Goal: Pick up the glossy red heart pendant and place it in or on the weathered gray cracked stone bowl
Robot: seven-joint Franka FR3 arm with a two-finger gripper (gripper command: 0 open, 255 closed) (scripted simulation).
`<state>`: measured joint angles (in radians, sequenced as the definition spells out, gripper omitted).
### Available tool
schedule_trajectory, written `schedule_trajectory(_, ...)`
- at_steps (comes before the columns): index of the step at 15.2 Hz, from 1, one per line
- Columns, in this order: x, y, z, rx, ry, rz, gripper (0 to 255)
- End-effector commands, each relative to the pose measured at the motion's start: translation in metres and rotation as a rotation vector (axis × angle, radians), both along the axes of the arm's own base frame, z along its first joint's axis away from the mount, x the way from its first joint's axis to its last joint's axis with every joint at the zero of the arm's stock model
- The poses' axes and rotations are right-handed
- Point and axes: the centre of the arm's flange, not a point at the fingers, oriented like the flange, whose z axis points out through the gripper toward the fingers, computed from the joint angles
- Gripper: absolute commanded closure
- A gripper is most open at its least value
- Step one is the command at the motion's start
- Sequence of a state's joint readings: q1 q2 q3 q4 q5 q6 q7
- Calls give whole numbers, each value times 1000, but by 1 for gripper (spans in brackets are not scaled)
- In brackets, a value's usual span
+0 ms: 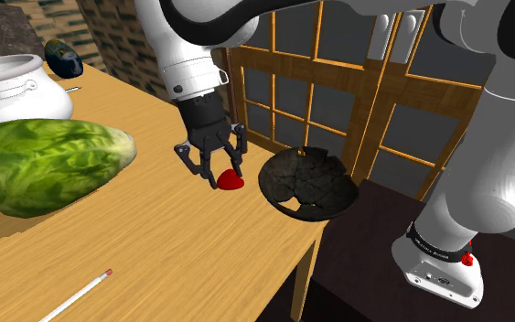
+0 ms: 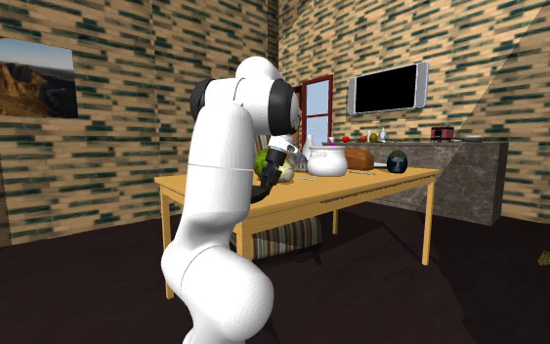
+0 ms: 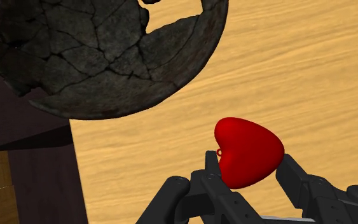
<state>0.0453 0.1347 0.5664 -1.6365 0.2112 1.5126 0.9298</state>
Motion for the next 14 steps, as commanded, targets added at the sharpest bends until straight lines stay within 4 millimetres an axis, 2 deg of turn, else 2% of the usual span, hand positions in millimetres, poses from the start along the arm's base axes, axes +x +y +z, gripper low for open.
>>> schedule_trajectory(1,0,-1,-5,-9,11,0,255)
schedule_trajectory(3,1,1,-6,-9,11,0,255)
schedule_trajectory(14,1,1,52,-8,11,0,255)
